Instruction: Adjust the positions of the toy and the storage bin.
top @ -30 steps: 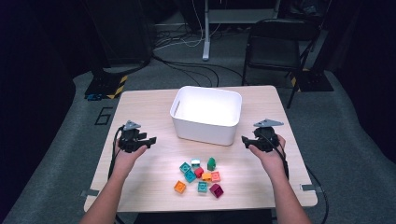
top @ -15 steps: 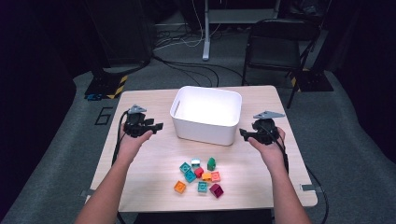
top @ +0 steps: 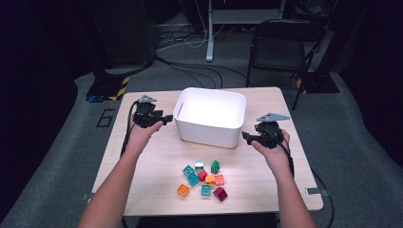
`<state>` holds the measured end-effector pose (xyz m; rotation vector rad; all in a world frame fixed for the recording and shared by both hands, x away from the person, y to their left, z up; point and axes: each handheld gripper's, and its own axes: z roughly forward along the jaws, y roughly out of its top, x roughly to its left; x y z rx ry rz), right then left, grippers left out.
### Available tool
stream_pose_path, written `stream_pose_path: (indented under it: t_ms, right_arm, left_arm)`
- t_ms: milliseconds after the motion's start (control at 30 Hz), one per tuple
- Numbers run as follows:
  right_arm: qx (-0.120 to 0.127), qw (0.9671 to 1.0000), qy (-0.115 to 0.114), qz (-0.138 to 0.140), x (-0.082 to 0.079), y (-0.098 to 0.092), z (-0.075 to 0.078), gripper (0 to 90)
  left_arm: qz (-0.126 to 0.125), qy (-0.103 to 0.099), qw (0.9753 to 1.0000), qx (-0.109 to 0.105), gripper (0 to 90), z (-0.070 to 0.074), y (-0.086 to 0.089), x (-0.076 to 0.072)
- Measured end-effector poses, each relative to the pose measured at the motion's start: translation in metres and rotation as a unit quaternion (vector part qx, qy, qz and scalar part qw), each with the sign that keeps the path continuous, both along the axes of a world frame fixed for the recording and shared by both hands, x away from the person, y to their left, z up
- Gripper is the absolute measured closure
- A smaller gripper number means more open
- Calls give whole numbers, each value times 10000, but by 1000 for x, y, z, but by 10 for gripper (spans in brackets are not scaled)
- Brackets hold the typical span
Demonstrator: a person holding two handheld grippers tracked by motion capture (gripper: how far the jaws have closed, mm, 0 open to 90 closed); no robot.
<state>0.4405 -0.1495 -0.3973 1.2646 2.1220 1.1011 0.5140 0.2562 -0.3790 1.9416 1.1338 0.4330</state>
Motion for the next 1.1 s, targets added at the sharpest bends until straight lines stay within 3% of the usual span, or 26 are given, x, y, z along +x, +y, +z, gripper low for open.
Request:
stream_pose_path:
  t_ms: [367, 567, 767, 867, 1100]
  right_arm:
    - [8, 10000, -4, 82, -1, 3, 1, 370]
    - [39, 9999, 11, 113, -1, 5, 0, 363]
    - [173, 9996, 67, 233, 0, 8, -3, 354]
    - [151, 9995, 68, 279, 0, 11, -4, 348]
    - [130, 9992, 58, 374, 2, 16, -9, 319]
  left_arm:
    - [23, 148, 9999, -7, 444, -6, -17, 18]
    - [-82, 174, 9998, 11, 462, -10, -20, 20]
    - [-305, 220, 9993, 23, 466, -11, -24, 13]
    - [-378, 177, 9990, 139, 463, -11, -26, 7]
    - [-454, 235, 9987, 38, 467, -11, -22, -6]
